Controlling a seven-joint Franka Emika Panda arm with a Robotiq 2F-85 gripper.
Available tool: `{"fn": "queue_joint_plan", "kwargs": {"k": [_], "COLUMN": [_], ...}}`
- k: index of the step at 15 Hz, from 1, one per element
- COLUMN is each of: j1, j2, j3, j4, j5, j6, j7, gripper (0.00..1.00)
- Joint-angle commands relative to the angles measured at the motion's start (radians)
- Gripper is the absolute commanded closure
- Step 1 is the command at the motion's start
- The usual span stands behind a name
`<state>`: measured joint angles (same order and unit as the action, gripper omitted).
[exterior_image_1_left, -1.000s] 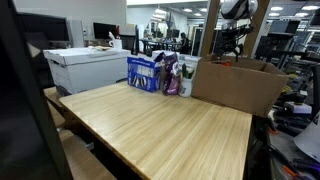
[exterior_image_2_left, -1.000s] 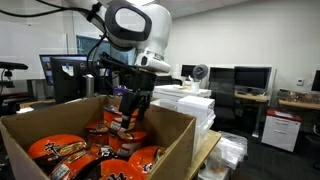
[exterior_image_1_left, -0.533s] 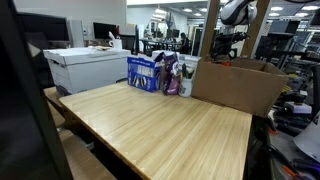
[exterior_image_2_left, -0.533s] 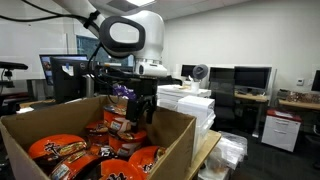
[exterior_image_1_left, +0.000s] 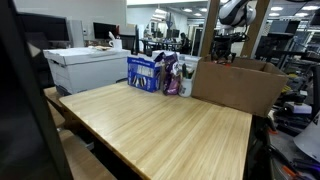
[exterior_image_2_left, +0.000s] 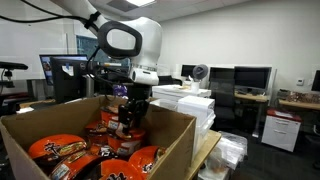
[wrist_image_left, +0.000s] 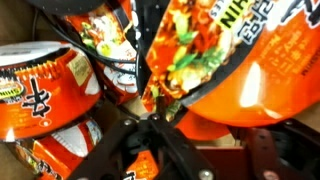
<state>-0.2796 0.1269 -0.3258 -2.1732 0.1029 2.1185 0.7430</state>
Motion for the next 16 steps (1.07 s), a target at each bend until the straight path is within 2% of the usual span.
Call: {"fn": "queue_joint_plan", "kwargs": {"k": [1,4,8,11,13,14,16], "j1": [-0.018,-0.019,-0.019,-0.014,-0.008,-0.006,-0.001], "j2": [-0.034,-0.039,-0.034,-0.028,-0.023,-0.021,-0.015], "j3": [0.008,0.001,0.001,0.004,0.008,0.010,0.016], "j4": [-0.009,-0.012,-0.018,-0.034,-0.045,-0.048,-0.053], "j5": [0.117,0.147,0.188,0.207,0.211,0.215,0.218], "j6": [-0.110,-0.148,-0.187,-0.164,-0.144,-0.142,-0.145], "j7": [-0.092,-0.098,-0.113,-0.100,-0.093,-0.094,-0.097], "gripper": [0.78,0.96,1.00,0.96,0.88,0.88,0.80]}}
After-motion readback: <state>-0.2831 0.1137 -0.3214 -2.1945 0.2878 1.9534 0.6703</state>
